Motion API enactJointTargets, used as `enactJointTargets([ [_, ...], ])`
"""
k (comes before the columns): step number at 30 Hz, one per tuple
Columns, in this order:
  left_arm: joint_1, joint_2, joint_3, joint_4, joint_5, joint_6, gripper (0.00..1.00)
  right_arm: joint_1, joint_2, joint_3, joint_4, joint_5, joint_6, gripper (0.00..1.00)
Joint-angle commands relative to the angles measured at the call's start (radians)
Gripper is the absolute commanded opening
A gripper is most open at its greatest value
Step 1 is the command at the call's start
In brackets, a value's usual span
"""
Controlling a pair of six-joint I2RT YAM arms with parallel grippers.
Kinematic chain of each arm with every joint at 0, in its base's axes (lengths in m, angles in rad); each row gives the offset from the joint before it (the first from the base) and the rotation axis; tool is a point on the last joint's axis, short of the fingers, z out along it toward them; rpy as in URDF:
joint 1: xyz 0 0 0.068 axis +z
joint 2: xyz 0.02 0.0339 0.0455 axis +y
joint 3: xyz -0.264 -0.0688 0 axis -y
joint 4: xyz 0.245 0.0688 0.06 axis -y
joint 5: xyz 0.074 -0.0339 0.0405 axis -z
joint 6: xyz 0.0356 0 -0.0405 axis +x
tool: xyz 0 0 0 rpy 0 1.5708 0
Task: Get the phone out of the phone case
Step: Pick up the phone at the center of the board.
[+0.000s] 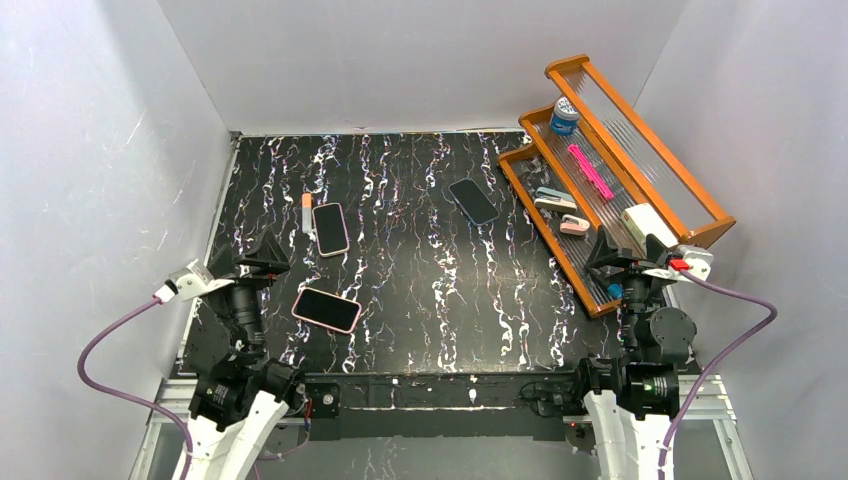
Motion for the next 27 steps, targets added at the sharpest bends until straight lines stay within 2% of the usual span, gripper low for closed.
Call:
enactJointTargets([
  [1, 0.005, 0.032, 0.012, 0.015, -0.004, -0.025, 0.98, 0.001, -0.001, 0.019, 0.046, -0.022, 0.019, 0.99],
  [7, 0.005, 0.137, 0.079, -0.082, 0.000, -0.077, 0.98, 0.002, 0.053, 0.054, 0.004, -0.111, 0.074, 0.99],
  [11, 0.005, 0.252, 0.153, -0.171, 0.037, -0.125, 0.98, 0.002, 0.145, 0.093, -0.022, -0.233, 0.106, 0.99],
  [17, 0.005, 0.324, 0.154, -0.212, 0.245, -0.059, 0.98, 0.001, 0.362, 0.164, -0.058, -0.443, 0.135, 0.99],
  [23, 0.005, 0.445, 0.141, -0.271, 0.292, -0.176, 0.98, 0.003, 0.602, 0.210, 0.013, -0.660, 0.186, 0.99],
  [25, 0.005, 0.504, 0.152, -0.300, 0.296, -0.213, 0.98, 0.057, 0.654, 0.201, 0.043, -0.662, 0.196, 0.99],
  [27, 0.005, 0.560, 0.158, -0.331, 0.280, -0.249, 0.98, 0.152, 0.692, 0.185, 0.085, -0.598, 0.199, 0.99],
])
